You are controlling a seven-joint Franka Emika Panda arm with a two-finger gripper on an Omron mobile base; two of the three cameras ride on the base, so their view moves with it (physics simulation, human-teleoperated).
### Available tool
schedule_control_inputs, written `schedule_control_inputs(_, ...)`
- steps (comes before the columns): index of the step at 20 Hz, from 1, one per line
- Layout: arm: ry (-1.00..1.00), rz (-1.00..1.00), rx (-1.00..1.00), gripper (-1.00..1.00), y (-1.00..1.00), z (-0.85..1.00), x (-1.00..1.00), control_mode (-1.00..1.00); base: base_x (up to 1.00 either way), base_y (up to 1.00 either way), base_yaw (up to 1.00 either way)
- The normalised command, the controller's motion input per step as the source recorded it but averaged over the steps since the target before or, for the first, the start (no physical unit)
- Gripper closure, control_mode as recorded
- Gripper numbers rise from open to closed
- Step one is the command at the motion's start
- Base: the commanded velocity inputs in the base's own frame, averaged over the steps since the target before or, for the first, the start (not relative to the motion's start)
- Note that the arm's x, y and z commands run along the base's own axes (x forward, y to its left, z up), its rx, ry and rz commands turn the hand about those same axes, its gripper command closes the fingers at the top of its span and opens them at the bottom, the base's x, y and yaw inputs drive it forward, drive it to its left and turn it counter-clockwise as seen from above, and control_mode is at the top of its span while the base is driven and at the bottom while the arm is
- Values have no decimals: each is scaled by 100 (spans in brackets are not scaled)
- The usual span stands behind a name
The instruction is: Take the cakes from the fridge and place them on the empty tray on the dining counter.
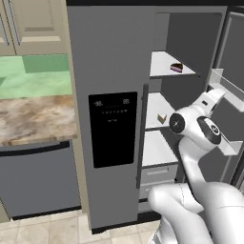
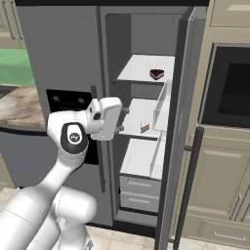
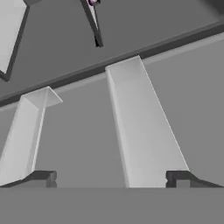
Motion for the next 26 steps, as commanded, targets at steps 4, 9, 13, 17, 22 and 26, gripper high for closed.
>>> schedule_control_inputs(4,0,-12,-5,-100,-3,30,2,-100,0,0,0)
schedule_control_inputs(9,1,-12,-1,-100,-6,46,1,-100,0,0,0)
schedule_control_inputs(13,0,-6,0,-100,-5,12,0,-100,0,0,0)
schedule_control_inputs(17,0,-1,0,-100,-31,-3,3,-100,0,0,0)
schedule_control_inputs(22,4,0,0,-100,-44,-21,36,-100,0,0,0)
schedule_control_inputs(26,11,1,0,-100,-54,-21,69,-100,0,0,0)
